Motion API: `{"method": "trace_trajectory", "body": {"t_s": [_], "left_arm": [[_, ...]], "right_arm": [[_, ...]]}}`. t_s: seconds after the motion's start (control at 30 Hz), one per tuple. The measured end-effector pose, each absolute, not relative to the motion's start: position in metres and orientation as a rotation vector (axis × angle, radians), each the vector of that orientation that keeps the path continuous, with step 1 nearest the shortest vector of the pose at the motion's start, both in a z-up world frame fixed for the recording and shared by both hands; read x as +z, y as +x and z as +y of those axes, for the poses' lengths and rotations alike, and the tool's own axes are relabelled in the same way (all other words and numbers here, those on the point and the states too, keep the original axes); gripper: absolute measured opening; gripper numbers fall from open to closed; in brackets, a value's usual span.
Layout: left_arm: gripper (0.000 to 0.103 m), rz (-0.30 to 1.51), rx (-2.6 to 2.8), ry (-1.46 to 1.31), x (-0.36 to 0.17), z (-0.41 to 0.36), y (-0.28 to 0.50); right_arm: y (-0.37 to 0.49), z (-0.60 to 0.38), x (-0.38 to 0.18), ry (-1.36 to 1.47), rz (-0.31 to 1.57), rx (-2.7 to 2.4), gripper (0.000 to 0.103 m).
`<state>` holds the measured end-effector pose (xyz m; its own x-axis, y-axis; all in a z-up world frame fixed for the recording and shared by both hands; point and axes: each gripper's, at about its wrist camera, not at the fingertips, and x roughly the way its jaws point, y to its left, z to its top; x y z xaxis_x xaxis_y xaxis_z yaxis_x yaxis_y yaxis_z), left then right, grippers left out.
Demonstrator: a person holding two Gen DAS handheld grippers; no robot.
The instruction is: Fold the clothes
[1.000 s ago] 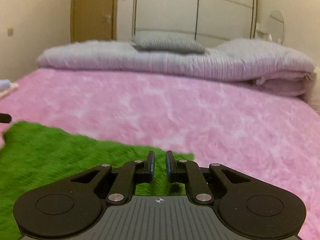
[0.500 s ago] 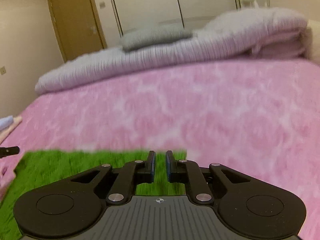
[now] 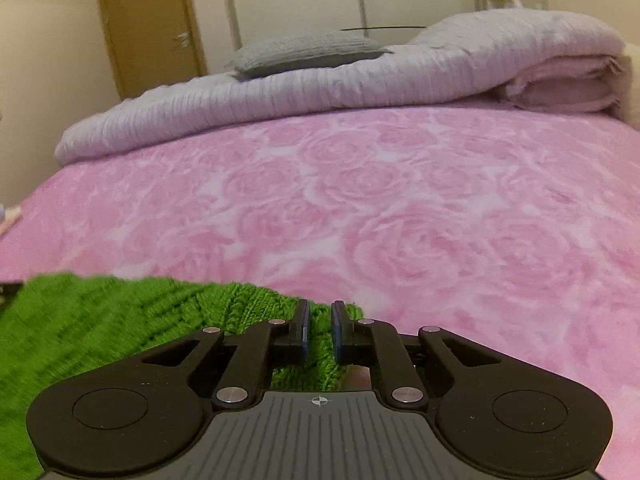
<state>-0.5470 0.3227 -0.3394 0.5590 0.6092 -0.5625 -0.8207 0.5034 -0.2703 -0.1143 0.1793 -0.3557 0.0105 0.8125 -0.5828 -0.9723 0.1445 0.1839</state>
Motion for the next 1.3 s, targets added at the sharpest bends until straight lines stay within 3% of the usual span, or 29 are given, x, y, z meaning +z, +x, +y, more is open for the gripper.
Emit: {"method": "trace_trajectory", "body": {"t_s": [0.23, 0.4, 0.7, 0.83, 1.0, 1.3], "left_arm": [[0.009, 0.467, 0.831, -0.595, -0.336, 0.281, -0.553], [0.01, 0.489, 0.875, -0.687, -0.347, 0.274, -0.556], [0.009, 0.439, 0.897, -0.551, -0.29, 0.194, -0.573], [0.009, 0.468, 0.901, -0.552, -0.295, 0.169, -0.572], [0.01, 0.515, 0.91, -0.559, -0.303, 0.143, -0.569], [0.009, 0.559, 0.933, -0.562, -0.305, 0.112, -0.554]], "right_arm": [[-0.141, 0.105, -0.321, -0.215, 0.685, 1.454, 0.011], [-0.166, 0.09, -0.351, -0.369, 0.822, 1.443, 0.011], [-0.187, 0.044, -0.298, -0.29, 0.69, 1.439, 0.011], [-0.205, 0.017, -0.3, -0.268, 0.677, 1.475, 0.011], [-0.225, 0.012, -0.349, -0.443, 0.777, 1.443, 0.011], [-0.236, 0.002, -0.317, -0.352, 0.706, 1.44, 0.011]]}}
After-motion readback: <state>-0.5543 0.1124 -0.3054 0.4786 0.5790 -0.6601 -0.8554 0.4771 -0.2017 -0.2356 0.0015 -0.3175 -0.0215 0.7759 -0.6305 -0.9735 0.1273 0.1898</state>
